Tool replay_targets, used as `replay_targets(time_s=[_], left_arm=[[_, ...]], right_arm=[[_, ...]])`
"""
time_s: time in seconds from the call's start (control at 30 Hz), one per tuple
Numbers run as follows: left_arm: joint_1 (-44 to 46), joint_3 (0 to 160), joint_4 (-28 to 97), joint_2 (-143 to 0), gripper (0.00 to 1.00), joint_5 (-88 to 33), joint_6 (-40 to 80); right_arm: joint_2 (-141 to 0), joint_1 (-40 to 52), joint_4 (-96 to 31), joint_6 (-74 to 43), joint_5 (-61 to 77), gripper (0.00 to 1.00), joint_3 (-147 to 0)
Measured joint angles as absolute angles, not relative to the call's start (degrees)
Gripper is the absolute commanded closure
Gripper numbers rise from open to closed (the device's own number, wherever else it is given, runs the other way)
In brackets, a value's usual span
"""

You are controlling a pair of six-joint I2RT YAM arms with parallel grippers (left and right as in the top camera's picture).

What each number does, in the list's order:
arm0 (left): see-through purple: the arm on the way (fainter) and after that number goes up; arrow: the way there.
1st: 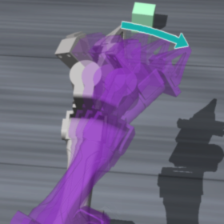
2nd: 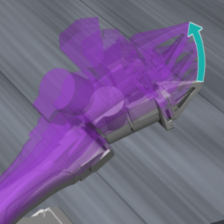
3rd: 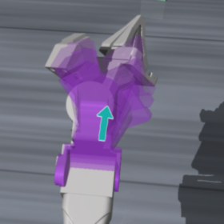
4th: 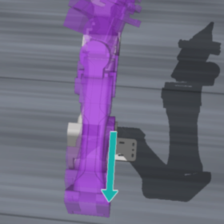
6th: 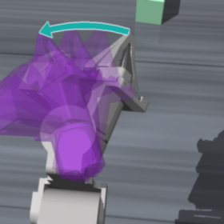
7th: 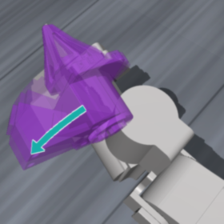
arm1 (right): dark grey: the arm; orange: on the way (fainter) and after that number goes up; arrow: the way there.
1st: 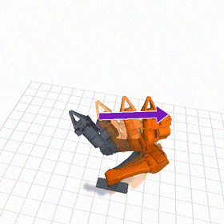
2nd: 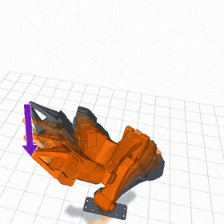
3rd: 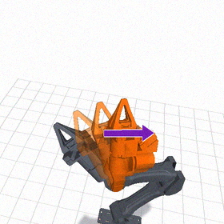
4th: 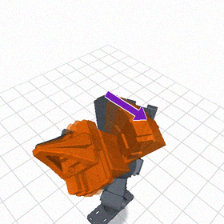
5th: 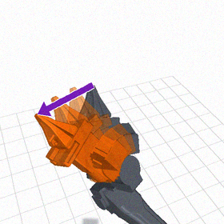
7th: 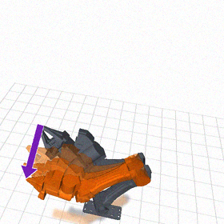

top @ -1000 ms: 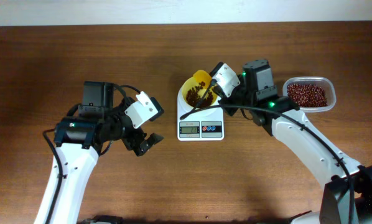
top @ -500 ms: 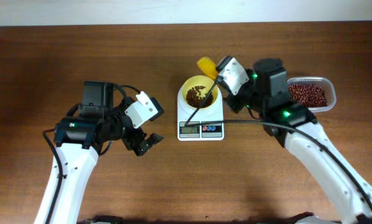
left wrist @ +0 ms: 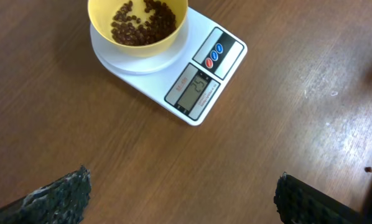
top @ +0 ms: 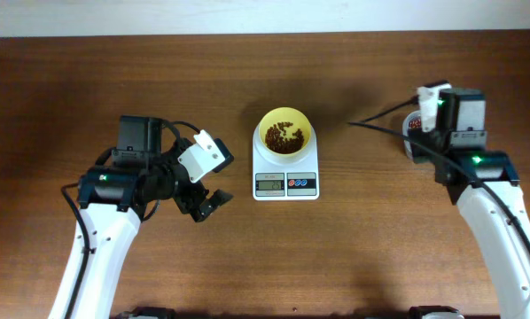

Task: Scoop item into bowl and weigh 50g on scale
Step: 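Move the empty scoop back to the bean tub with the right gripper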

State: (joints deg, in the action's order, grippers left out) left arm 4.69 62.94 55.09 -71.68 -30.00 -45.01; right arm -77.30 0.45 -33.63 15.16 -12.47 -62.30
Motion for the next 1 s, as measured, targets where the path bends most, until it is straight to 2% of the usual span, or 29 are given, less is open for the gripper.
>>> replay_targets(time_s=[0.07, 0.23, 0.33, 0.67, 1.0], left_arm=[[4.7, 62.9, 55.1, -71.7, 0.01, -30.0, -45.0], [4.7, 62.8, 55.1, -71.7, 0.01, -30.0, -45.0], [4.7, 62.8, 55.1, -71.7, 0.01, -30.0, -45.0], [4.7, 62.8, 55.1, -71.7, 0.01, -30.0, -45.0], [4.7, 62.8, 55.1, -71.7, 0.01, -30.0, -45.0]], right_arm=[[-77.3, -0.8, -39.8, 13.2, -12.4, 0.96, -62.4], [-77.2, -0.8, -44.3, -20.6, -11.3, 0.96, -62.4], [-76.9, -0.8, -46.3, -27.2, -9.5, 0.96, -62.4], [-76.8, -0.8, -49.8, -28.7, -8.0, 0.96, -62.4], [-79.4, -0.8, -50.0, -24.4, -8.1, 0.96, -62.4]])
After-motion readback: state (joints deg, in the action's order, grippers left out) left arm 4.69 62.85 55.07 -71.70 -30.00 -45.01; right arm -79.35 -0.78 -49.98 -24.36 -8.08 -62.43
